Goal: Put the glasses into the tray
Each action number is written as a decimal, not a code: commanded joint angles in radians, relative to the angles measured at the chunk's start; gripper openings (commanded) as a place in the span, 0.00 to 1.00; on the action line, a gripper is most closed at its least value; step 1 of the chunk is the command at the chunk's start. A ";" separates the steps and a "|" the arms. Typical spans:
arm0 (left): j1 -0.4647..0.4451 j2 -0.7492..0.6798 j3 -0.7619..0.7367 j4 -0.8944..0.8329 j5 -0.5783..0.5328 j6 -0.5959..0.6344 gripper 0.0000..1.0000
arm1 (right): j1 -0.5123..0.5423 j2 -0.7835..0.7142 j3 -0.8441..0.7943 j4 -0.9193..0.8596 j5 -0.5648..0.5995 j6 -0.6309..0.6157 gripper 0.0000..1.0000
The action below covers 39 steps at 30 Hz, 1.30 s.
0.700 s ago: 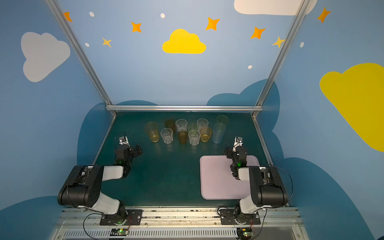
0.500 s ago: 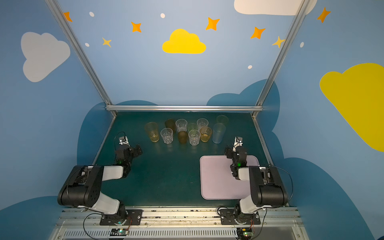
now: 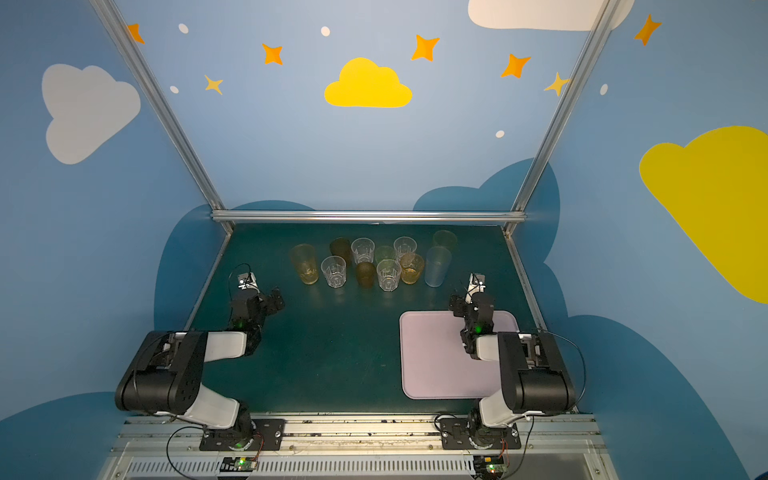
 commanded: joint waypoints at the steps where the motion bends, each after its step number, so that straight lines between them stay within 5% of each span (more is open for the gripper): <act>1: 0.000 -0.016 0.014 -0.010 -0.005 0.014 1.00 | 0.004 0.001 0.009 0.020 0.006 -0.008 0.89; 36: 0.000 -0.025 0.004 0.001 0.021 0.029 1.00 | 0.003 -0.005 0.011 0.022 0.002 -0.011 0.89; 39: -0.008 -0.064 0.000 -0.018 0.012 0.036 1.00 | 0.007 -0.085 0.066 -0.154 -0.019 -0.021 0.89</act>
